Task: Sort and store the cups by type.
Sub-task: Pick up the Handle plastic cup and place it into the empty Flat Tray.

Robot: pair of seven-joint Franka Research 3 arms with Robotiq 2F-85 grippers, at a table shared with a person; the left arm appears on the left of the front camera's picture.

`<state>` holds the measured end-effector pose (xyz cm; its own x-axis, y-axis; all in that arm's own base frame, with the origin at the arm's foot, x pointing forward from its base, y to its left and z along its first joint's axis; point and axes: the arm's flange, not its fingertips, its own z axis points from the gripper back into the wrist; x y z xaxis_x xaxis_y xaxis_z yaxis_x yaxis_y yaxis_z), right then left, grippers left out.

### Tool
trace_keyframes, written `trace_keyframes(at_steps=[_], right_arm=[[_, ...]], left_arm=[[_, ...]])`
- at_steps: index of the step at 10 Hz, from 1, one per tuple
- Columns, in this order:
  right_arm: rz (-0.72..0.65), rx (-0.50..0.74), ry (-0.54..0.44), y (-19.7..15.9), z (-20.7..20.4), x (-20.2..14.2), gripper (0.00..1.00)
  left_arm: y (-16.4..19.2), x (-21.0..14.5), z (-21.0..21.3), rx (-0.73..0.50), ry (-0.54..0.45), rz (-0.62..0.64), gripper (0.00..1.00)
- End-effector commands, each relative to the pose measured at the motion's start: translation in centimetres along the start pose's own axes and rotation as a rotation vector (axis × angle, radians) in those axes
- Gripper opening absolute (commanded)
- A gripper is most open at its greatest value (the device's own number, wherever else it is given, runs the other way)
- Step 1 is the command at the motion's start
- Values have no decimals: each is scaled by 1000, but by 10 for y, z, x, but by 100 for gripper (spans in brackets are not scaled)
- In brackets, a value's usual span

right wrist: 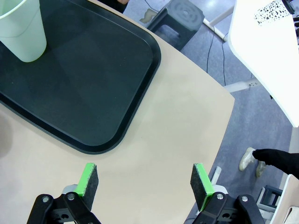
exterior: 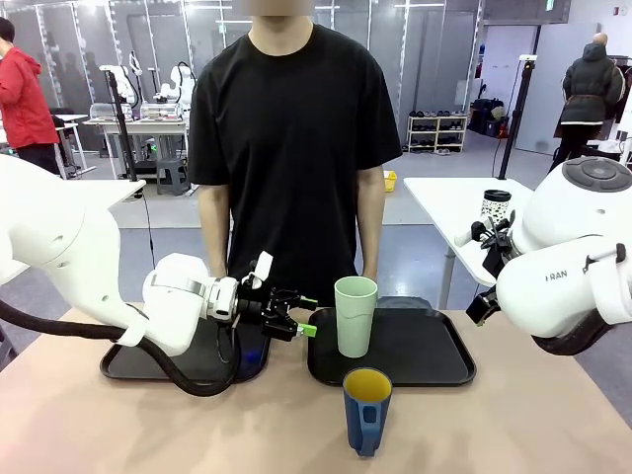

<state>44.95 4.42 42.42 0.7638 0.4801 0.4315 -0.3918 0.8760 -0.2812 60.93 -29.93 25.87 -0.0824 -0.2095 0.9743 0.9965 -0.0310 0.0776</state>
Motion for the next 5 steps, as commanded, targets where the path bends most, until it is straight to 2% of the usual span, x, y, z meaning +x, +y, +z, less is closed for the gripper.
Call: trace_keyframes(at_steps=[1, 4, 5], right_arm=[[2, -1, -3, 0, -1, 0, 100], [2, -1, -3, 0, -1, 0, 100], [2, -1, -3, 0, -1, 0, 100]], left_arm=[[3, 0, -2, -2, -7, 1, 100], [0, 0, 0, 0, 0, 0, 100], [-10, 11, 9, -8, 82, -32, 100]])
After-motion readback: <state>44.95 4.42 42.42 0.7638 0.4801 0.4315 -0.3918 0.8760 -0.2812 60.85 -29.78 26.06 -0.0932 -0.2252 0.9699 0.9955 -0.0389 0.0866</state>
